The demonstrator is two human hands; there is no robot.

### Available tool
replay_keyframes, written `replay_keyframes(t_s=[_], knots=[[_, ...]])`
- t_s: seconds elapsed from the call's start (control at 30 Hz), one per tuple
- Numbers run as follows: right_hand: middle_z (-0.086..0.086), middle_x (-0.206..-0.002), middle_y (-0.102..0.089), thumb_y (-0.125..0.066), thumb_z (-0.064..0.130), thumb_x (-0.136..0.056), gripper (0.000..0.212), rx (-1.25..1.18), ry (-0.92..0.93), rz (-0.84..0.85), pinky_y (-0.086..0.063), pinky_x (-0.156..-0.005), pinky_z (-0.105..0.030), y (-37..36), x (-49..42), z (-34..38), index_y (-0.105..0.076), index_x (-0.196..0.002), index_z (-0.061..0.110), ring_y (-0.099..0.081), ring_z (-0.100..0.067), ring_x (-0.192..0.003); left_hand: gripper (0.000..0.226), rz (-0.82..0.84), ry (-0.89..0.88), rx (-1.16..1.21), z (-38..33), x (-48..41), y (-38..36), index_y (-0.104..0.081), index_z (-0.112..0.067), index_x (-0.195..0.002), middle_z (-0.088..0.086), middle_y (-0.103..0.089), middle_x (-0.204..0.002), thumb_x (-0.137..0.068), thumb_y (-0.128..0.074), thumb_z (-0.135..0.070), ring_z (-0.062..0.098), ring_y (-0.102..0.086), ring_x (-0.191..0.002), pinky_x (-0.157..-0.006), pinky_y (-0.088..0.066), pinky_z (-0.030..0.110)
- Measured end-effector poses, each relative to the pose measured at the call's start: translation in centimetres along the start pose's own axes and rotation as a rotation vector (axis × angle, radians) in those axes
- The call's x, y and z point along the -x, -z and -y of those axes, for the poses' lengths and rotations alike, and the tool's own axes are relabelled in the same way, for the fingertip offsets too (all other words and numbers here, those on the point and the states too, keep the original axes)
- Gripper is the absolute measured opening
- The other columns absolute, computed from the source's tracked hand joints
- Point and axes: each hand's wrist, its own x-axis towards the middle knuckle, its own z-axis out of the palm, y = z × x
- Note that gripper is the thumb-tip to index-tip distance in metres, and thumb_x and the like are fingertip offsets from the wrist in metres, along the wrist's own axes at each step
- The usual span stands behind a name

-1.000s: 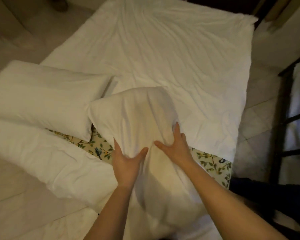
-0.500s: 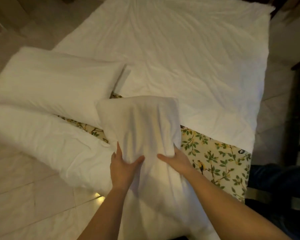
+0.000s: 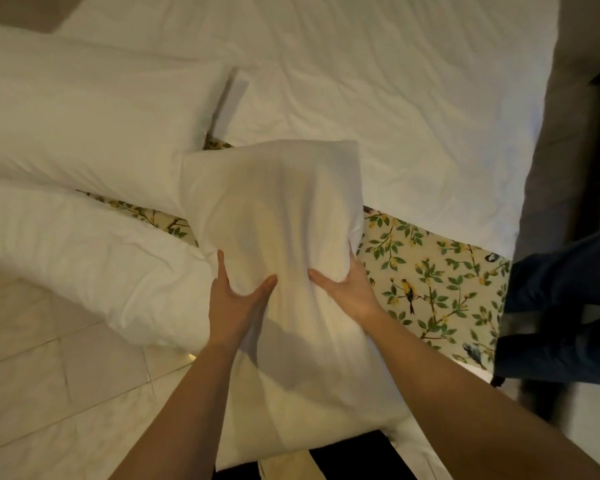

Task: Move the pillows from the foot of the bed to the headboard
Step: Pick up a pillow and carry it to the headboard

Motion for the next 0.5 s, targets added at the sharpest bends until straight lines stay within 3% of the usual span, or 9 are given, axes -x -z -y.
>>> replay_keyframes(t_s=[0.17, 0.37, 0.5], knots=[[-0.006, -0.158, -0.047, -0.07, 0.09, -0.069, 0.116, 0.132, 0.039, -0.025, -0.041, -0.119, -0.052, -0.7, 3.3, 3.2, -0.015, -0.165, 0.053, -0.047, -0.032, -0.144, 0.109, -0.061, 0.006, 0.004, -2.4, 1.9, 0.9, -0.041, -0.042, -0.157, -0.006, -0.063, -0.138, -0.065, -0.086, -0.079, 0.023, -0.062, -0.129, -0.112, -0.051, 0.05], [-0.008, -0.167, -0.038, -0.059, 0.089, -0.081, 0.103, 0.234, 0.144, -0.042, -0.033, -0.122, -0.05, -0.8, 7.9, 10.5, -0.011, -0.166, 0.054, -0.037, -0.036, -0.151, 0.109, -0.115, -0.023, 0.02, -6.2, 4.3, 6.2, -0.046, -0.037, -0.156, -0.004, -0.061, -0.138, -0.064, -0.089, -0.077, 0.022, -0.06, -0.132, -0.116, -0.048, 0.046], [-0.008, -0.172, -0.026, -0.052, 0.098, -0.075, 0.11, 0.317, 0.241, -0.038, -0.031, -0.121, -0.06, -2.7, 10.8, 16.7, 0.005, -0.161, 0.062, -0.029, -0.038, -0.155, 0.114, -0.199, -0.067, 0.025, -8.3, 5.5, 11.5, -0.047, -0.035, -0.155, -0.001, -0.062, -0.142, -0.06, -0.087, -0.082, 0.024, -0.06, -0.133, -0.116, -0.048, 0.048]])
